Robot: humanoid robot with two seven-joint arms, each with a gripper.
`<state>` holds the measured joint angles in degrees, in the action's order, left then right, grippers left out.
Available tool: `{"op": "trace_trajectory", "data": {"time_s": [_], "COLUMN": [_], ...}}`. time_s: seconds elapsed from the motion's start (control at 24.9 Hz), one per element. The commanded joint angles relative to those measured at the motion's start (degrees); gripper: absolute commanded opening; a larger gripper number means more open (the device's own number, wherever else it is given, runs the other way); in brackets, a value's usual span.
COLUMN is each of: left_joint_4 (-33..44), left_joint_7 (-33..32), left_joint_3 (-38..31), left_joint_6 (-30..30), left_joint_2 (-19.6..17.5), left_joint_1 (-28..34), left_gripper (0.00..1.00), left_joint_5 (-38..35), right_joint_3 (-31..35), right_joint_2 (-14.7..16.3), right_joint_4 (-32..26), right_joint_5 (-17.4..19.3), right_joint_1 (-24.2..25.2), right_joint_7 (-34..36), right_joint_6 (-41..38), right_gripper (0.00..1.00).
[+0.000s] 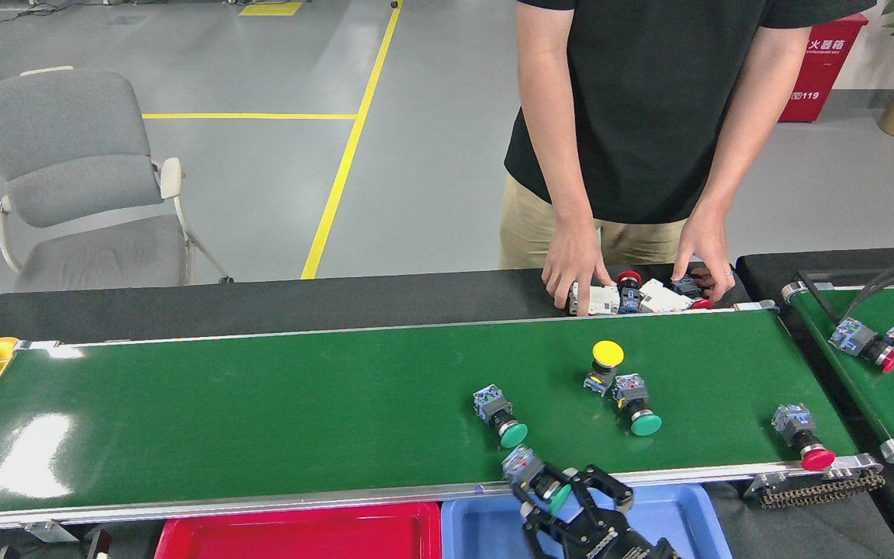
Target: Pick switch part from conveyor to tray
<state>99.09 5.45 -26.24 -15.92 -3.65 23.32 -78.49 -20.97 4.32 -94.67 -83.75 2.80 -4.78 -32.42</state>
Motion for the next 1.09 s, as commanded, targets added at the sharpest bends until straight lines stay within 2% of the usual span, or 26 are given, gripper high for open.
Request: {"op": "trace_trajectory", "data": {"time_s": [0.0,0.12,0.24,0.32,0.4,0.48,0.56,0.6,0.68,0.8,0.93,1.05], "left_joint_4": [0.49,0.49,0.66,1.02,2.07,2.60,2.69,2.69,2.69,2.60,2.51,1.37], "left_joint_7": [0.17,0.17,0.17,0.17,0.17,0.08,0.00,0.00,-1.23,-5.98,-7.39,-9.23], "left_joint_3": [-0.13,-0.04,0.04,0.13,0.22,2.68,7.25,9.44,13.84,21.66,30.10,35.29], "left_joint_6": [0.10,0.10,0.01,0.01,0.01,0.01,0.28,0.72,0.80,4.49,10.65,14.25], "left_joint_2": [-0.57,-0.57,-0.57,-0.75,-0.83,-0.57,0.13,0.22,0.40,0.57,1.63,3.56], "left_joint_1": [-0.47,-0.47,-0.38,-0.21,0.41,-0.38,-2.14,-2.93,-4.51,-8.81,-13.13,-15.59], "left_gripper": [1.00,1.00,1.00,1.00,1.00,1.00,1.00,1.00,1.00,1.00,1.00,1.00], "left_joint_5": [0.09,0.09,0.09,-0.09,-0.09,-0.17,-0.17,-0.17,-0.52,-2.28,-8.00,-11.25], "right_joint_3": [-4.16,-5.74,-5.57,-4.60,2.08,13.15,20.97,23.78,25.46,25.37,25.02,20.89], "right_joint_2": [-2.47,-6.08,-6.16,-6.52,-6.52,-6.87,-8.63,-9.50,-9.24,-8.54,-8.45,-8.45], "right_joint_4": [0.18,2.74,2.82,2.12,0.10,-3.33,-6.76,-6.84,-6.76,-6.76,-6.58,-5.97], "right_joint_5": [-2.64,-4.58,-4.31,-3.61,-0.27,3.07,3.60,3.60,3.51,3.42,3.07,1.31], "right_joint_1": [-2.71,-4.83,-4.83,-4.39,-2.89,4.40,11.43,14.24,16.27,15.74,12.40,8.80], "right_joint_7": [0.56,0.30,0.21,0.48,0.48,0.56,1.53,3.90,7.33,7.07,5.40,1.80], "right_joint_6": [-4.85,-4.85,-4.85,-4.58,-4.05,1.22,9.39,14.04,21.87,28.11,28.11,28.46], "right_gripper": [1.00,1.00,1.00,1.00,0.99,0.99,0.97,0.97,0.98,0.98,0.98,0.98]}}
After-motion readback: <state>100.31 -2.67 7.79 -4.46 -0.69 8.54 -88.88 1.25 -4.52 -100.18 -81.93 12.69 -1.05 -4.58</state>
